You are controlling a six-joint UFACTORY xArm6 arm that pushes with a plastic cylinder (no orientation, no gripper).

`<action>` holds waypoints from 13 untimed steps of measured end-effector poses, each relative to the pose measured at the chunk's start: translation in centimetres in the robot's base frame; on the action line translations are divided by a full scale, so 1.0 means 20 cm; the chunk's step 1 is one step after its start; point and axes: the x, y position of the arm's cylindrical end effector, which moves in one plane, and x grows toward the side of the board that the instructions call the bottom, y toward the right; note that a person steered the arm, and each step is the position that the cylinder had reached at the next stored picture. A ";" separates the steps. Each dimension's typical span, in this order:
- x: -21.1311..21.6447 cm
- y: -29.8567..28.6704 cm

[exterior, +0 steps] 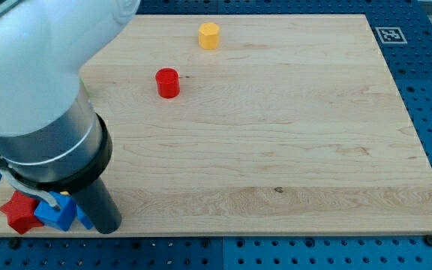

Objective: Move the red circle into the group of blocks

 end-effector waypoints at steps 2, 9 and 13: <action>-0.02 -0.06; -0.70 0.64; -1.10 0.62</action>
